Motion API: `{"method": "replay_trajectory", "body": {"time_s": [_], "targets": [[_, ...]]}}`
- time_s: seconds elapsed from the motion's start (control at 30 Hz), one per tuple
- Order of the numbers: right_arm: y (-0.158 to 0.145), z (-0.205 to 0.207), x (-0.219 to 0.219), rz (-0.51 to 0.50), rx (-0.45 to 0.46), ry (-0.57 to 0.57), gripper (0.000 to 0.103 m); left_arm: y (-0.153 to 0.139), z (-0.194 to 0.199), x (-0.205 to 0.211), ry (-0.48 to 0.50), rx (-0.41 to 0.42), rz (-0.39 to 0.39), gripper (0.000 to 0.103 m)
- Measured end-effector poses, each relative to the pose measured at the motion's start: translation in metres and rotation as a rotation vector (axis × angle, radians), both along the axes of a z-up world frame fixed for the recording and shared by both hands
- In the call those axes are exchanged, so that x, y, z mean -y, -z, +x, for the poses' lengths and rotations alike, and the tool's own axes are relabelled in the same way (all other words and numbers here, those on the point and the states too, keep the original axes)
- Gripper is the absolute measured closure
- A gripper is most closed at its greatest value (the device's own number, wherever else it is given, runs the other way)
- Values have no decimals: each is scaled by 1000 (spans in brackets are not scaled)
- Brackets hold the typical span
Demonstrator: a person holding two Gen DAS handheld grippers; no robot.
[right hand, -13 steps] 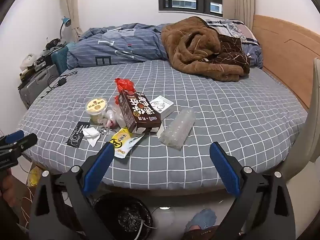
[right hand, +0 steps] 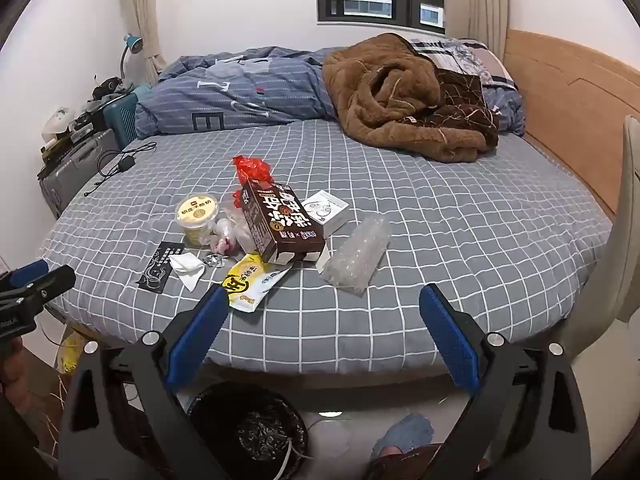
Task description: Collect trash
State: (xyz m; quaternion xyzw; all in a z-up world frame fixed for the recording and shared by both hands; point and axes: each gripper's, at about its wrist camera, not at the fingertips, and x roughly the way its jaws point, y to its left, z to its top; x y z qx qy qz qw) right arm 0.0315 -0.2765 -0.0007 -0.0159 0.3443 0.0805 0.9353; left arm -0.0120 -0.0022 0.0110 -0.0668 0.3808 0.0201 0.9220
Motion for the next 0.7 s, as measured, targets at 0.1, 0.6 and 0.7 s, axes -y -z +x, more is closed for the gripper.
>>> {"method": "replay_trajectory", "body": {"time_s": [0.1,0.6,0.7], "targets": [[-6,-6,3,10,-11,-8,11,3,0,3,3,-9,-4,6],[-8,-5,4,10,-9,-6,11,10,-1,8,9,-31,-1,6],[-8,-4,4,11,-9,-1,11,11,1,8,16,-32,1,6]]}}
